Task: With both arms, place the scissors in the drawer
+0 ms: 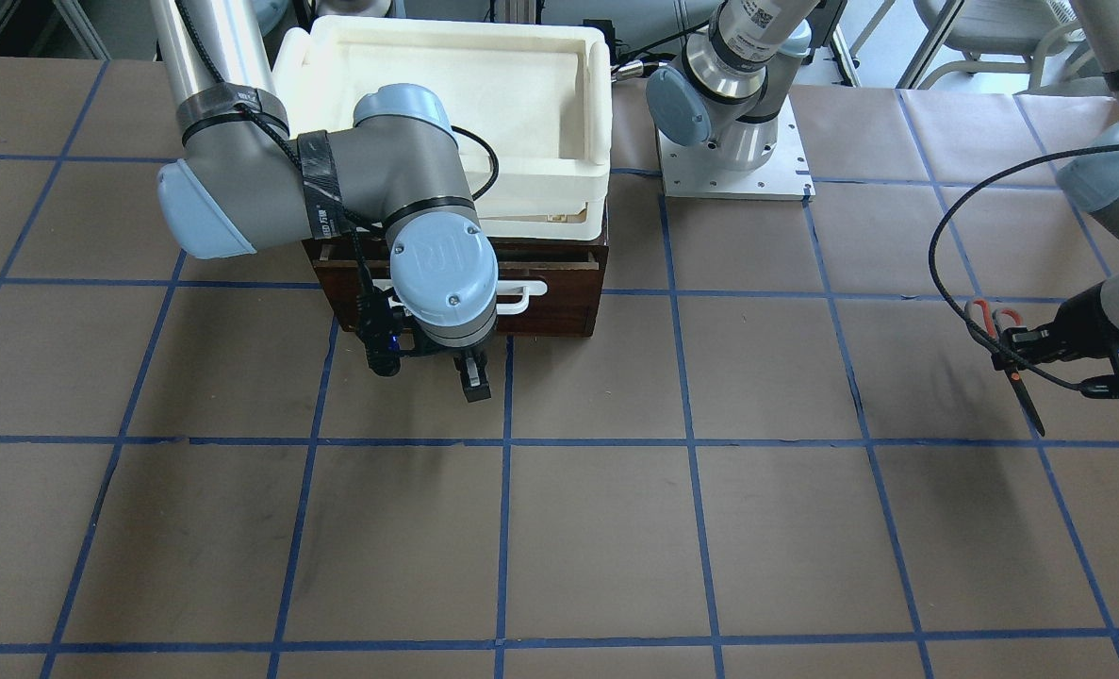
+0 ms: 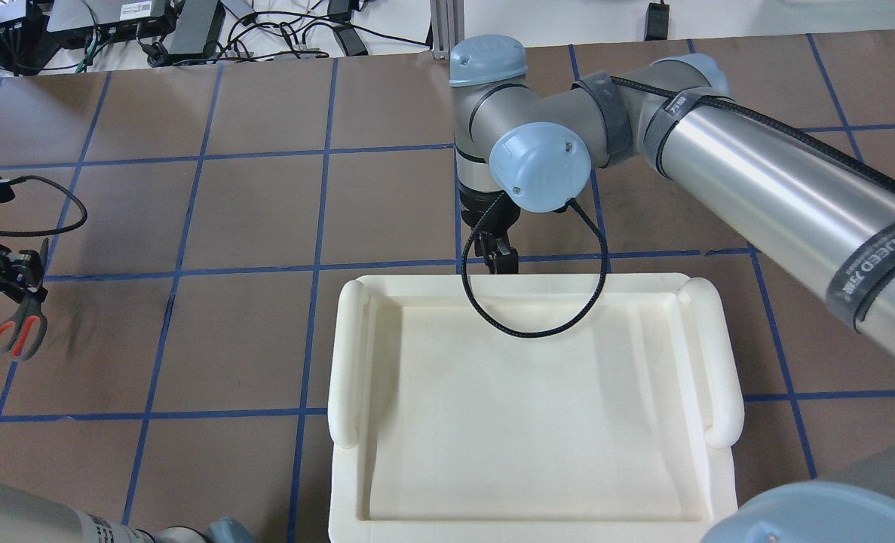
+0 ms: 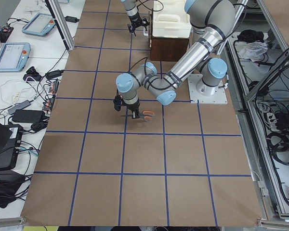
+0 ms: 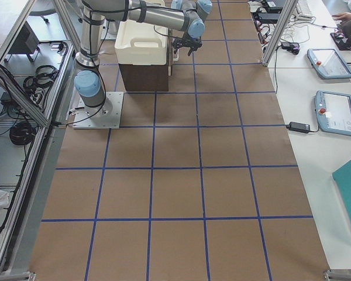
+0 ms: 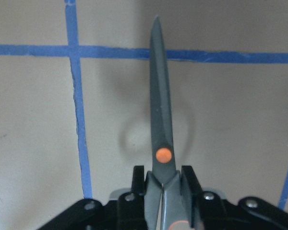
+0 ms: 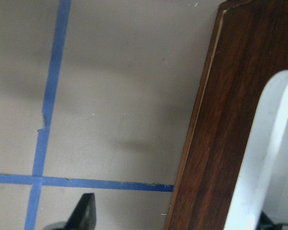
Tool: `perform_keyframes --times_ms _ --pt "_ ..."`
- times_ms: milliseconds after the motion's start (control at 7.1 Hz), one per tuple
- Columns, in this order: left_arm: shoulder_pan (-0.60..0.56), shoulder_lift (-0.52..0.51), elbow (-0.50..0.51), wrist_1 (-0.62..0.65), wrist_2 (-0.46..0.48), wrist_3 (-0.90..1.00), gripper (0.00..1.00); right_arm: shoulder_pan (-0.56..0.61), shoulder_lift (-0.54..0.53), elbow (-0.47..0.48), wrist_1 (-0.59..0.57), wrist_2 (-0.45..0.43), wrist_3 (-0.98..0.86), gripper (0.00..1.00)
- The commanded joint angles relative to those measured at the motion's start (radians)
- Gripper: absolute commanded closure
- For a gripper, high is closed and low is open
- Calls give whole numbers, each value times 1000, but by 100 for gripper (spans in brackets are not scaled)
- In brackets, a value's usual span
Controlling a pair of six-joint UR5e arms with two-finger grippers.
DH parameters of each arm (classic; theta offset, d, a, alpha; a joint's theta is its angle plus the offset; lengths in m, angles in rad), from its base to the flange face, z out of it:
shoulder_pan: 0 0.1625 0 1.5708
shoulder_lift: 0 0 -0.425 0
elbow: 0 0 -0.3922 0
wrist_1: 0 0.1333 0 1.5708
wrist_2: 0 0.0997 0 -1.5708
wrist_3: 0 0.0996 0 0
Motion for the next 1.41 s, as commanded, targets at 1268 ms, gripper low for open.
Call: perform_keyframes --times_ms 1268 --pt "-674 244 280 -394 -105 -539 92 -15 83 -150 -62 -50 -130 0"
